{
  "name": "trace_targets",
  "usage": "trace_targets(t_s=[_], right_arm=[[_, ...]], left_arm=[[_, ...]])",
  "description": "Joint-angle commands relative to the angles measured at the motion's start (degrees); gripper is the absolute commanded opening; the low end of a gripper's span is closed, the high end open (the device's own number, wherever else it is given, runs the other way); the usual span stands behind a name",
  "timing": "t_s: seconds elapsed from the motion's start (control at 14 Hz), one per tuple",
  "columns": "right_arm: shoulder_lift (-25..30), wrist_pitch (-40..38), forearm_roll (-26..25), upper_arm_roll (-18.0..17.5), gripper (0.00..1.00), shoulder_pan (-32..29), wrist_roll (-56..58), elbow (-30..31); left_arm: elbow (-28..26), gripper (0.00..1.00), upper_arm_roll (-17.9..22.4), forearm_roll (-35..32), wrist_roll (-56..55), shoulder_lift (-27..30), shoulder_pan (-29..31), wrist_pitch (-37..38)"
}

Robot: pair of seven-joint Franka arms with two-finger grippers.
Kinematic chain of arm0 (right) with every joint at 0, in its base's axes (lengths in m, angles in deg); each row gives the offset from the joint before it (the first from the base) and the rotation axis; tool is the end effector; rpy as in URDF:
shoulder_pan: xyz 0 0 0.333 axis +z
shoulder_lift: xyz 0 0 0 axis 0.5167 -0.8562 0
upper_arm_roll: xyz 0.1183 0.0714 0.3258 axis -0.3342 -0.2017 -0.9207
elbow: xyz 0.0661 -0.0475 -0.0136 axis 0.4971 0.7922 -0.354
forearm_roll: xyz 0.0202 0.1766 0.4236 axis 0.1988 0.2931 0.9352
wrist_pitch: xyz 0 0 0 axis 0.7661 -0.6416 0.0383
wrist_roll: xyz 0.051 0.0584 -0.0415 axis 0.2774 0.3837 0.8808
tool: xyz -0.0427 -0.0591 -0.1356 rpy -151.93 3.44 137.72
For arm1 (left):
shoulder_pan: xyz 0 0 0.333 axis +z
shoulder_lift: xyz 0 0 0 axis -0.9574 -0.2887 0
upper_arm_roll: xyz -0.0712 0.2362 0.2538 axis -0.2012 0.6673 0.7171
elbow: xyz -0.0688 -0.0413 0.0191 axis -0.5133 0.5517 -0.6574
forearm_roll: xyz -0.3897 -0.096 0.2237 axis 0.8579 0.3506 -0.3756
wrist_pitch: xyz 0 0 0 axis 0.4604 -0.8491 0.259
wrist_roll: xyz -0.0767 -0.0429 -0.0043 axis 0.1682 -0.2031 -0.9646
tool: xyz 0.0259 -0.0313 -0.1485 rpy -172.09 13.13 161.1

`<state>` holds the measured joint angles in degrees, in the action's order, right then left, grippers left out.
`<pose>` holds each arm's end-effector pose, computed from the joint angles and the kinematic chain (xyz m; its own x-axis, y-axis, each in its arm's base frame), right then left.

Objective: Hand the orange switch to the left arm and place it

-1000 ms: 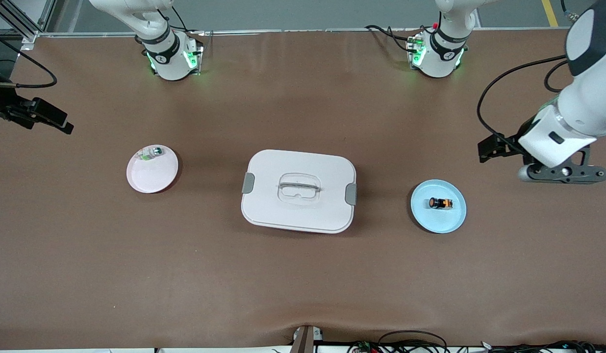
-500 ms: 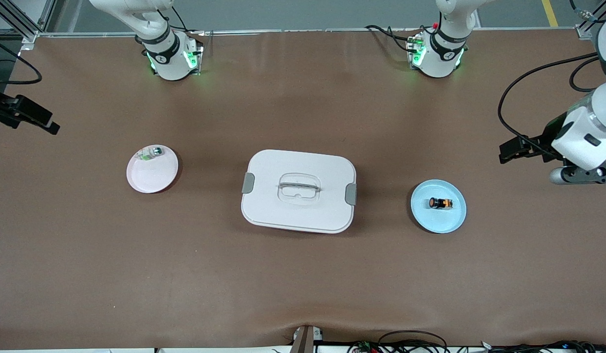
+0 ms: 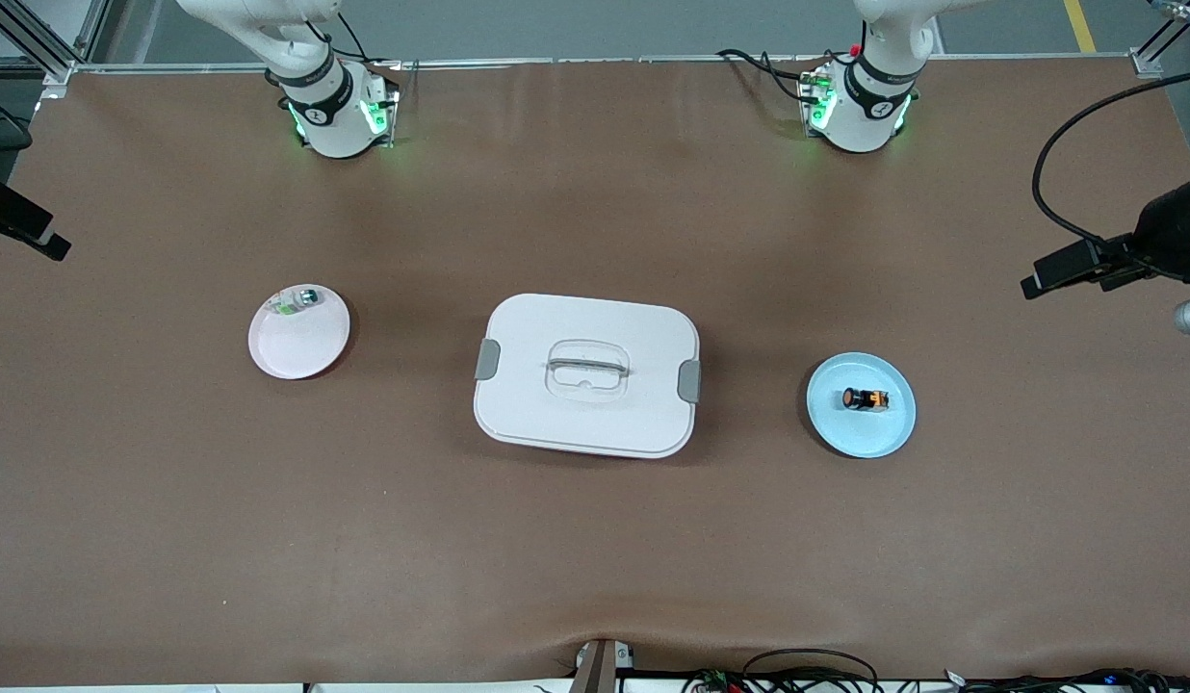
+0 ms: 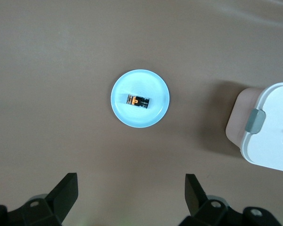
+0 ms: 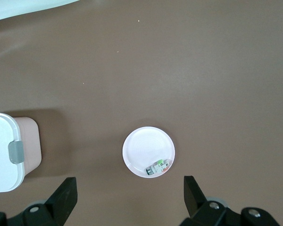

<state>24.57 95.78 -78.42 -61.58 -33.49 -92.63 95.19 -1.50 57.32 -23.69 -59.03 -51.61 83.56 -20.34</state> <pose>0.6102 -0.0538 0.6697 0.9794 -0.1912 0.0644 -0.1868 -0.9800 -0.0683 0.6538 -0.0384 0.6258 0.9910 0.1200 -0.0589 0.1261 -0.9856 0.1124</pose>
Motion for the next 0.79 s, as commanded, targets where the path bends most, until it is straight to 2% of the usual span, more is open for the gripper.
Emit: trace_targets(t_s=[0.0, 0.21, 0.36, 0.57, 0.71], right_arm=[[-0.98, -1.30, -1.01, -0.42, 1.00, -0.34, 1.75, -1.84], [-0.98, -1.30, -1.71, -0.34, 1.00, -0.43, 4.84, -1.75], [-0.98, -1.30, -1.71, -0.42, 1.00, -0.43, 4.92, -1.84], [-0.98, -1.30, -1.80, -0.42, 1.00, -0.34, 4.93, -1.67], [-0.98, -1.30, -1.80, -0.42, 1.00, -0.34, 4.92, -1.67]], left_arm=[[-3.89, 1.00, 2.98, -1.20, -0.36, 4.42, -4.87, 0.85], [-8.21, 1.00, 4.49, -5.25, -0.45, 7.95, -9.36, 0.76], [-10.40, 1.00, 8.42, -5.35, 0.08, 9.79, -12.26, 0.41], [-11.29, 1.00, 10.72, -5.26, -0.27, 10.77, -12.98, 0.06], [-13.04, 1.00, 11.35, -4.21, 0.52, 13.74, -13.33, -0.03]])
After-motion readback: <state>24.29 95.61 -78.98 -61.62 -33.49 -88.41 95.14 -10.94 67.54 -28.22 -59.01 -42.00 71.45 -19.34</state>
